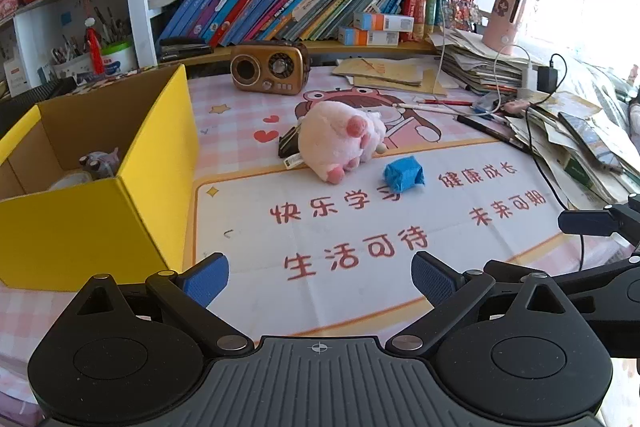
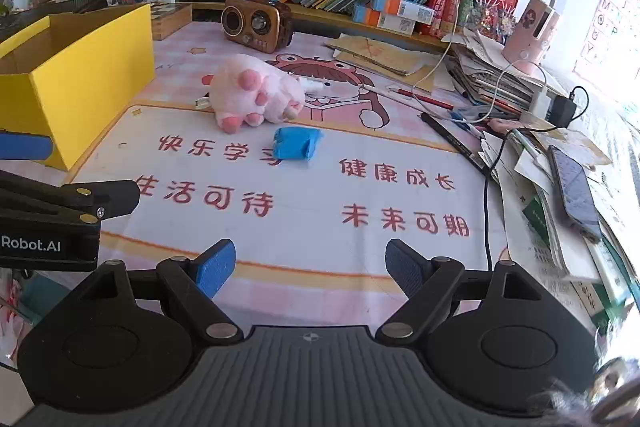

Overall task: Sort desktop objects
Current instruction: 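Approach the pink plush pig with the left gripper while the right gripper approaches the blue pouch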

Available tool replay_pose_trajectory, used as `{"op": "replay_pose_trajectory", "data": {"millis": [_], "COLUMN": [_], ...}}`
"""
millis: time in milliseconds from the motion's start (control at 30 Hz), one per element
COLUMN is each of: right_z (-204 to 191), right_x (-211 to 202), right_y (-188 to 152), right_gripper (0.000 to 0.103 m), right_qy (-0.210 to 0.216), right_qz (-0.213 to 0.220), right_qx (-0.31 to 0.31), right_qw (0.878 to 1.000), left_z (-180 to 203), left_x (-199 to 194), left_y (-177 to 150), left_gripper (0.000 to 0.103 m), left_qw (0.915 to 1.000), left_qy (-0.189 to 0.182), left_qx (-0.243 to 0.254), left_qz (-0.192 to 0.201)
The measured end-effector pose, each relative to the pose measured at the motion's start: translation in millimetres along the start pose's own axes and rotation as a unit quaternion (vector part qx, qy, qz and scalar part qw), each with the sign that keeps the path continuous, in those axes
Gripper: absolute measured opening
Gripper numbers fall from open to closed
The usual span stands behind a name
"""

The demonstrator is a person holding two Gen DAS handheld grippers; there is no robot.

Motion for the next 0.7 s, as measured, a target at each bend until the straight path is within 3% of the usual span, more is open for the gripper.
{"op": "replay_pose_trajectory", "data": {"millis": [700], "right_z": [25.2], "right_x": [65.4], "right_y": [52.1], "right_gripper": [0.081], "right_qy": [0.086], "right_qz": [-0.021], "right_qx": [-0.015], "right_qw": [0.996], "left_z": [-1.2], "left_x": [44.1], "left_y": [47.7], "left_gripper": [0.100], "left_qw": [0.9966], "left_qy": [0.071], "left_qx": [-0.037], "left_qz": [-0.023]}}
Point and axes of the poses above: each gripper's, at about its wrist camera, not at the fingertips, and x roughly the way its jaws point, z to its right, y to its top, the point moved 2 cm from there along x, roughly the way its jaws point, and after that the axes turned 14 degrees about x, right-handed, at the moved point
